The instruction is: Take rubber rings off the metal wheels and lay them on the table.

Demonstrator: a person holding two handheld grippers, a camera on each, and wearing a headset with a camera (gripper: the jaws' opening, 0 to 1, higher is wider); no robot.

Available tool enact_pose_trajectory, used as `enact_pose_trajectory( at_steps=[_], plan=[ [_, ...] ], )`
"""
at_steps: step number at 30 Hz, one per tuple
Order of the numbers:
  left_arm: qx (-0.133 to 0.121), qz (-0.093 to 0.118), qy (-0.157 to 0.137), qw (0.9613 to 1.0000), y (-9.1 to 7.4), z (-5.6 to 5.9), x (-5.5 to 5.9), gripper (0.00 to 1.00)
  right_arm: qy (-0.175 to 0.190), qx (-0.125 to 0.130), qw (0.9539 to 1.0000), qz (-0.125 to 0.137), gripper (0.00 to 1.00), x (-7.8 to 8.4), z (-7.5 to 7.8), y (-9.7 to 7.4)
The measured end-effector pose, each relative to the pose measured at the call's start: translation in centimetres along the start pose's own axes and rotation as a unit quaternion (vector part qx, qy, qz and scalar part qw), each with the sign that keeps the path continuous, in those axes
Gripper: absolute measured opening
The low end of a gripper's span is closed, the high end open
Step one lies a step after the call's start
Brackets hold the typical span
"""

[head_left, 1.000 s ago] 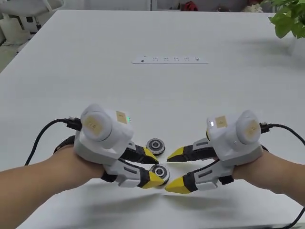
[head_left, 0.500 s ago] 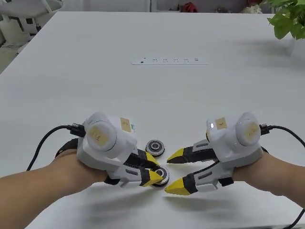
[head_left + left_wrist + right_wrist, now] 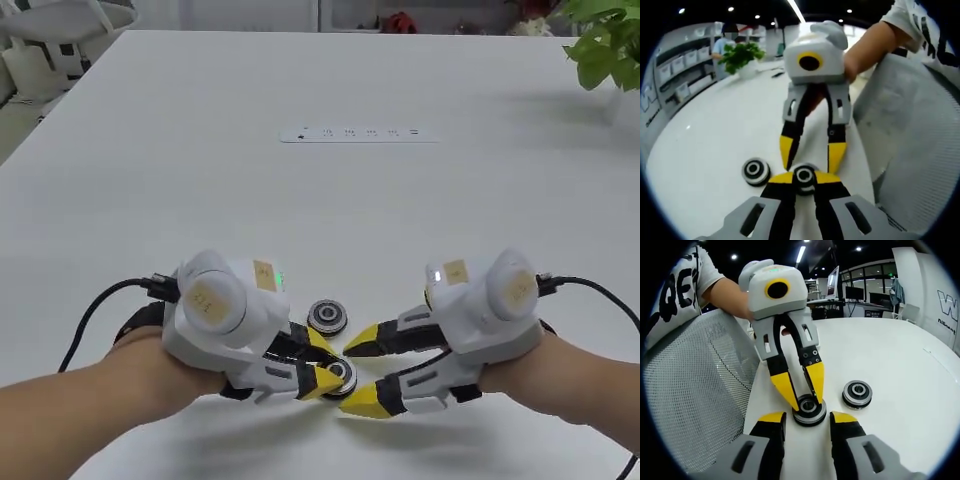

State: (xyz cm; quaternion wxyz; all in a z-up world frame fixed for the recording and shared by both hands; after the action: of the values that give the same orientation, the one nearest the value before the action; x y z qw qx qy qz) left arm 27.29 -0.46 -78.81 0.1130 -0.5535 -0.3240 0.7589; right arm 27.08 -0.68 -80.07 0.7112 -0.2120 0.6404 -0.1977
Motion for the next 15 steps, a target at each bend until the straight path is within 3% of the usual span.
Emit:
enact_pose_trajectory(
  at_steps=[8, 15],
  plan=[
    [-0.005, -0.001, 0.0, 1.0, 0.01, 0.03, 0.03, 0.14, 0.011, 0.006, 0.9999, 0.007, 0.25, -0.03, 0.19, 0.2],
    [-0.006, -0.002, -0.001, 1.0, 0.02, 0.04, 0.04, 0.14, -0.007, 0.003, 1.0, -0.002, 0.22, 0.19, 0.05, -0.1]
  ],
)
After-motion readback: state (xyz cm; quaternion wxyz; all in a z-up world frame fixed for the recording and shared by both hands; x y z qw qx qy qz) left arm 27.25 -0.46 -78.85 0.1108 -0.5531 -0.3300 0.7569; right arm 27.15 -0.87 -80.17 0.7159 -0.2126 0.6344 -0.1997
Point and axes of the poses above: the centre of the closed fingertips' face, and the gripper's own axes: y roughly forward along the fingers, z roughly to its right, x roughly out of its underside, the point moved 1 cm from there along -y, roughly backward along the fingers, and after that the axes turned 14 degrees about -y, right-handed, at the moved point
